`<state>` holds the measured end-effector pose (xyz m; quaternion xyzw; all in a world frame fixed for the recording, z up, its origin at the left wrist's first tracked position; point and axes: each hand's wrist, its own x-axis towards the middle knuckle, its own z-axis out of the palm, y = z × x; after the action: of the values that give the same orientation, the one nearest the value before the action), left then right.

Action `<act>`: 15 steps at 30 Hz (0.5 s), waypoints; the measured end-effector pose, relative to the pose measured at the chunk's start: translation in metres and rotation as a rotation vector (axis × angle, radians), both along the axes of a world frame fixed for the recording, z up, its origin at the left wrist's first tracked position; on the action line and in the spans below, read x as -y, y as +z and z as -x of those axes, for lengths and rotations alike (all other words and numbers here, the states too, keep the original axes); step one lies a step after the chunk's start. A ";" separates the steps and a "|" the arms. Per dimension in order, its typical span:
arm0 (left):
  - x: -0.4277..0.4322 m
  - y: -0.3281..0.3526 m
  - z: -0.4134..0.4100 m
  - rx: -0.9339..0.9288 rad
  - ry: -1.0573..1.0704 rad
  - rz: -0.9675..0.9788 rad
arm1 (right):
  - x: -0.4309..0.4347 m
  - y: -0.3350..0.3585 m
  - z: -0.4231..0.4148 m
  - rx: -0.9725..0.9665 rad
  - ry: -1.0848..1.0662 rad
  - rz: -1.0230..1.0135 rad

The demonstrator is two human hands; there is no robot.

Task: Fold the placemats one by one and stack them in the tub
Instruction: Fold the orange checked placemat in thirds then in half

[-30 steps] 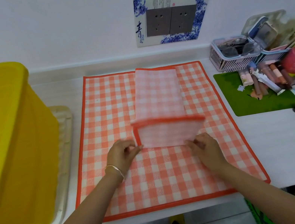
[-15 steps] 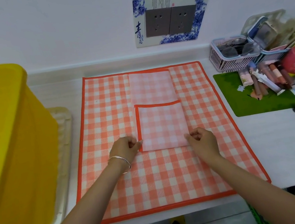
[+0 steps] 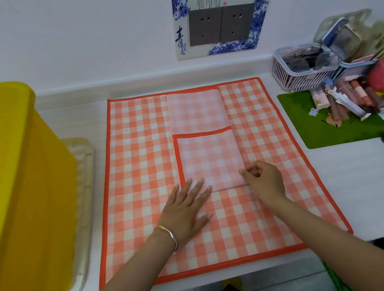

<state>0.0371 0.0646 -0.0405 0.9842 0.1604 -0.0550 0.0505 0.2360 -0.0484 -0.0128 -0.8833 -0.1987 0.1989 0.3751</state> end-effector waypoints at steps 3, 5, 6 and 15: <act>0.000 0.003 0.000 -0.010 0.008 0.071 | 0.002 0.002 0.006 0.135 0.067 0.046; 0.000 0.004 -0.001 0.010 0.007 0.107 | 0.009 -0.001 0.012 0.396 0.289 0.125; 0.000 0.004 -0.001 0.018 0.008 0.126 | 0.012 -0.003 0.018 0.482 0.448 0.164; 0.000 0.002 -0.001 0.059 -0.003 0.134 | 0.030 -0.013 0.053 0.489 0.918 0.396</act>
<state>0.0377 0.0647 -0.0387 0.9801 0.1532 -0.0366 0.1209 0.1829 -0.0780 -0.0260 -0.7803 -0.6031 0.1648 0.0196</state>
